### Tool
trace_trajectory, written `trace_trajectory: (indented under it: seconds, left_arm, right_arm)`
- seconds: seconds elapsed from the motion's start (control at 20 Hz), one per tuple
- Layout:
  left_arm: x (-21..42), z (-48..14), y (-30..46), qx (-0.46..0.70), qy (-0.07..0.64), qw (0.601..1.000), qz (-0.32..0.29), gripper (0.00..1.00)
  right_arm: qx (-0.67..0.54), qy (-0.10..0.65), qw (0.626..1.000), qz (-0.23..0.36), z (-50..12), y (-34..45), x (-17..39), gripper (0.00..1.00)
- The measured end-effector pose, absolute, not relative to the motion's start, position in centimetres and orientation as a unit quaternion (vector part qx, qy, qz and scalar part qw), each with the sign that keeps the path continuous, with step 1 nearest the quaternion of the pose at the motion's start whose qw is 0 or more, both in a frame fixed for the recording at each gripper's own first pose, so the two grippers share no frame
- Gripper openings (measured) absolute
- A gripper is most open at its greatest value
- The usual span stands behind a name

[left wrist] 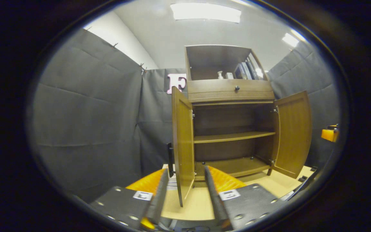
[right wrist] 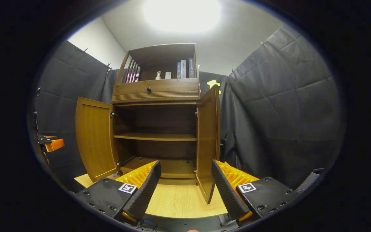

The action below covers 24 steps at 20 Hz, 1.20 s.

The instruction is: Open the right door of the double-door shoe cabinet with the right hand, and open the left door with the left hand.

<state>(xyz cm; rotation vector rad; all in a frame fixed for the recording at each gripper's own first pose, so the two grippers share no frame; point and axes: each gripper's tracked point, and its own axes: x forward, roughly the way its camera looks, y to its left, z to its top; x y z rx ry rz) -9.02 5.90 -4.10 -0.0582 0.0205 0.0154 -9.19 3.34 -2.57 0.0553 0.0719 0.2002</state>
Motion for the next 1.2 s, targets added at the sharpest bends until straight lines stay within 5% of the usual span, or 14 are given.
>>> trace_trajectory:
  seconds: [0.3,1.2]
  left_arm:
    - [-9.9,-3.0,6.9,-0.025,-0.005,0.999,0.022,0.91]
    - [-10.1,-1.4,7.4,-0.020,-0.018,0.999,0.025,0.91]
  right_arm:
    - [0.029,0.031,0.994,0.099,-2.2,3.4,-9.5,0.94]
    - [0.025,0.015,0.995,0.095,-1.1,3.2,-9.6,0.94]
